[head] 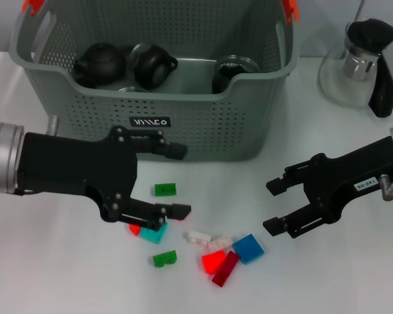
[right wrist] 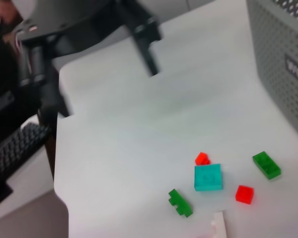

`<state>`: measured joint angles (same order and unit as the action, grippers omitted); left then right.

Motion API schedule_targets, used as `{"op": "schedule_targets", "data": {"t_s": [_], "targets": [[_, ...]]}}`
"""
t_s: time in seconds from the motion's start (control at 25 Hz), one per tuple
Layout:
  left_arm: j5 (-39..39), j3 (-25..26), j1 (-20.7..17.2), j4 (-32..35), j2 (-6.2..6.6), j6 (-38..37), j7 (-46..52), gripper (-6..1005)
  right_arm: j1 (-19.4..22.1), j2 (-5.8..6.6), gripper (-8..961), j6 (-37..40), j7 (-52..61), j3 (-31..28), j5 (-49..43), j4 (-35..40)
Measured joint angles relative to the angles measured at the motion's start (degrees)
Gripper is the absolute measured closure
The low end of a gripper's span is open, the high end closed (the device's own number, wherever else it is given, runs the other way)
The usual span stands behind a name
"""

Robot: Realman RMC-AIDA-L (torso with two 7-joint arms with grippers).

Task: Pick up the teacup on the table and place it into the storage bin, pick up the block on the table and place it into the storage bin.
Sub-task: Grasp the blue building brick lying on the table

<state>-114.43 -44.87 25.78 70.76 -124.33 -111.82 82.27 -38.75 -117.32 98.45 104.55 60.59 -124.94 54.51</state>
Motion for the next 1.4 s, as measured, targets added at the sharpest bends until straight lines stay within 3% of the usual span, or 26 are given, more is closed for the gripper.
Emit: {"op": "schedule_targets", "data": {"t_s": [0.32,0.68,1.4], "targets": [[-5.89,2.80,-1.60,-7.70,-0.10,4.70,-8.59,150,-4.74,-1.00,85,0.49,-0.14,0.90,-7.05,0.51],[-12.42,3.22,-2.18,-11.57,-0.17,12.11,-8.58,151,-8.92,-2.69,86,0.61,2.11,5.67,-13.79,2.20],[-14.69,3.72,-1.88,-17.35,0.05,15.70,-8.89,152,-12.95,-2.95,86,-6.03,10.12,28.08,-15.15,1.98]]}}
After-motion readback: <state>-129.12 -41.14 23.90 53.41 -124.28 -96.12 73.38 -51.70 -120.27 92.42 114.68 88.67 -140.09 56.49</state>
